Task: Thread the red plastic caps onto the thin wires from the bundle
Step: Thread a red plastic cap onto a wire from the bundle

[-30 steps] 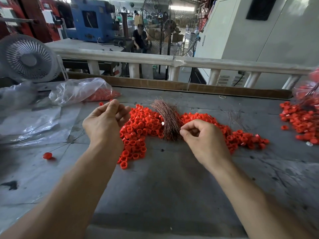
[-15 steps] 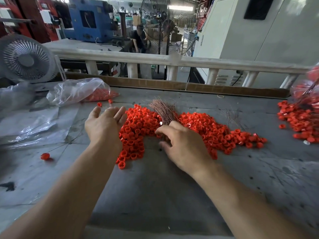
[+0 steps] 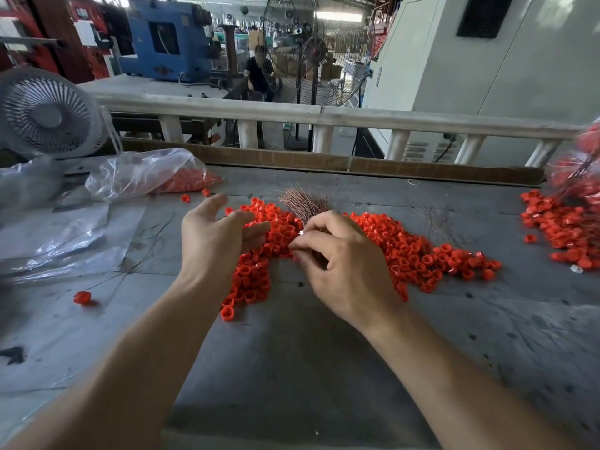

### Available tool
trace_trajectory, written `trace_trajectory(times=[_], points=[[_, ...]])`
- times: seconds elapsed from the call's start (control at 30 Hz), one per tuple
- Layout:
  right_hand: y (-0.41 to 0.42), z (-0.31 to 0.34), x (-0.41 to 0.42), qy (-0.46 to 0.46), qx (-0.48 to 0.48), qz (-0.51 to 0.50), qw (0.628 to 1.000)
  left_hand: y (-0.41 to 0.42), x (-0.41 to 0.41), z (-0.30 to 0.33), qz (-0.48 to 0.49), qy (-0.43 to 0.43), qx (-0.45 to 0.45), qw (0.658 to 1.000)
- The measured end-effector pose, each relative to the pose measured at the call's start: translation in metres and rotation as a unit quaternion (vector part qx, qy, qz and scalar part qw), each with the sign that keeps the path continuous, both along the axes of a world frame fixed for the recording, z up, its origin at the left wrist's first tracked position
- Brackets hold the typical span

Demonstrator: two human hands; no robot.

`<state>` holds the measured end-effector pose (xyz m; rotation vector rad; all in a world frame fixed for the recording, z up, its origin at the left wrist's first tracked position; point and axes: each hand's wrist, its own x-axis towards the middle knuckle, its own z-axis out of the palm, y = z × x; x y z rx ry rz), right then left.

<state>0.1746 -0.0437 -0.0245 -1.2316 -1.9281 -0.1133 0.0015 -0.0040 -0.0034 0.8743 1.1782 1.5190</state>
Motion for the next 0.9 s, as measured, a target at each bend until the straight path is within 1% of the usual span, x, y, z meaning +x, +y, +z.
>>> trace_trajectory(times=[0.07,0.17,0.33,0.43,0.53,0.63,0.7,0.73,0.77,0.9], points=[[-0.001,0.003,0.000,0.014,0.018,0.013,1.000,0.001,-0.001,-0.002,-0.011,0.001,0.009,1.000],[-0.004,0.007,0.001,0.051,0.047,0.047,0.996,0.001,-0.002,-0.004,-0.031,-0.024,0.003,0.999],[-0.008,0.015,0.006,0.136,0.139,0.072,0.978,0.000,-0.001,-0.003,-0.046,-0.067,0.021,0.996],[-0.014,0.020,0.008,0.254,0.120,0.073,0.957,-0.004,0.004,0.000,-0.065,-0.055,0.065,0.994],[-0.015,0.021,0.010,0.397,0.059,0.051,0.915,-0.006,0.004,0.003,-0.066,-0.020,0.095,0.993],[-0.013,0.021,0.017,0.516,-0.039,0.028,0.855,-0.002,-0.005,0.004,-0.002,0.060,0.100,0.993],[-0.010,0.021,0.021,0.574,-0.111,0.020,0.811,0.003,-0.015,0.004,0.048,0.139,0.096,0.984],[-0.009,0.021,0.022,0.590,-0.142,0.018,0.795,0.007,-0.019,0.003,0.065,0.177,0.090,0.978],[-0.008,0.020,0.023,0.589,-0.169,0.016,0.790,0.010,-0.023,0.001,0.077,0.217,0.081,0.970],[-0.005,0.014,0.020,0.546,-0.235,0.013,0.804,0.016,-0.027,-0.008,0.103,0.366,0.043,0.924]])
